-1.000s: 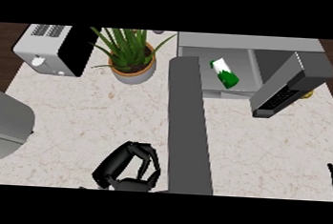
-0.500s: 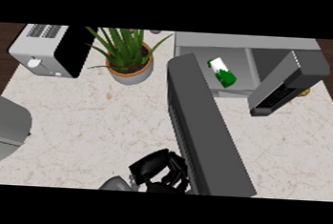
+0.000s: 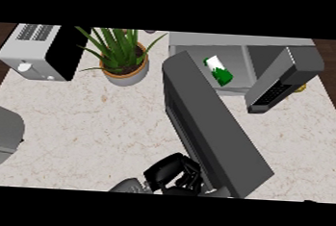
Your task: Pick up the milk, place it into the microwave and close the microwave
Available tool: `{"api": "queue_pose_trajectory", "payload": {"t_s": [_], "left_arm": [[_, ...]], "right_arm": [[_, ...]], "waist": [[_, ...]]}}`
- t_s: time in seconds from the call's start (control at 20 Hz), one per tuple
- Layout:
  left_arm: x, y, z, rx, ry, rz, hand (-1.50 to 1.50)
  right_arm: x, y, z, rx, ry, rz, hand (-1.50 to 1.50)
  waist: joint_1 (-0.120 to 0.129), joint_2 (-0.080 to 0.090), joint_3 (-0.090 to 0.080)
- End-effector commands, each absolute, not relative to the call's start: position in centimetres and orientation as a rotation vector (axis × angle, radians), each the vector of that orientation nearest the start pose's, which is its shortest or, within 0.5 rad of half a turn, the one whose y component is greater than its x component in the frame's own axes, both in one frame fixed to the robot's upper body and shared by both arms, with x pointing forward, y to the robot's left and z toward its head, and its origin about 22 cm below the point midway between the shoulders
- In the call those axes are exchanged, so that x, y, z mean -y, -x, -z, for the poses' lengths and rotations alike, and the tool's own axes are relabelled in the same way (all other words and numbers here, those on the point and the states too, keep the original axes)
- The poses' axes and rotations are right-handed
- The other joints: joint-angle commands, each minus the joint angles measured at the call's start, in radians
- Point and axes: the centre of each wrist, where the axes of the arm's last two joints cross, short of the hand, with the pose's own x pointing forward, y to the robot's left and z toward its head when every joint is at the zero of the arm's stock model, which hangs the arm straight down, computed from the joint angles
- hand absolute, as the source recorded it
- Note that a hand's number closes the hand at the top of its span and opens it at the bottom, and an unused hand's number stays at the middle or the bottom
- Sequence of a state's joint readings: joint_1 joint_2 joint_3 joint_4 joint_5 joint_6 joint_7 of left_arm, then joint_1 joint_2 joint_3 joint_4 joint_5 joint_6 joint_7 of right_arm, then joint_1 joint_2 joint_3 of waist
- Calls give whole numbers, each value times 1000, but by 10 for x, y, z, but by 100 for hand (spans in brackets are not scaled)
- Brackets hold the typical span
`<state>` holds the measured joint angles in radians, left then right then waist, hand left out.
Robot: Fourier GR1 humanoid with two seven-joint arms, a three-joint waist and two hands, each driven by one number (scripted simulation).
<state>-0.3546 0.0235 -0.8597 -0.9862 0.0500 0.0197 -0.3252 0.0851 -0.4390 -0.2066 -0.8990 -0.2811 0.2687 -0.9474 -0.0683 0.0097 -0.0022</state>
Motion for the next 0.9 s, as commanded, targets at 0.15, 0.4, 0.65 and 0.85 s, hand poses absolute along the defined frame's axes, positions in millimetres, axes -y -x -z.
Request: {"api": "queue_pose_trajectory", "payload": {"t_s": [0.15,0.4,0.65,0.85], "left_arm": [[-21,-214,61,1541,575,874,-150],[-14,-222,53,1569,527,832,150],[-5,-246,28,1617,477,799,150],[2,-266,6,1722,430,760,150]], "right_arm": [[414,-182,74,2000,53,30,-150],[412,-183,69,2001,8,13,-150],[405,-202,53,2019,-50,-43,-150],[403,-212,40,2014,-86,-102,-150]], "waist": [[-54,5,-4],[-96,14,-4],[-132,20,-5],[-170,25,-6]]}}
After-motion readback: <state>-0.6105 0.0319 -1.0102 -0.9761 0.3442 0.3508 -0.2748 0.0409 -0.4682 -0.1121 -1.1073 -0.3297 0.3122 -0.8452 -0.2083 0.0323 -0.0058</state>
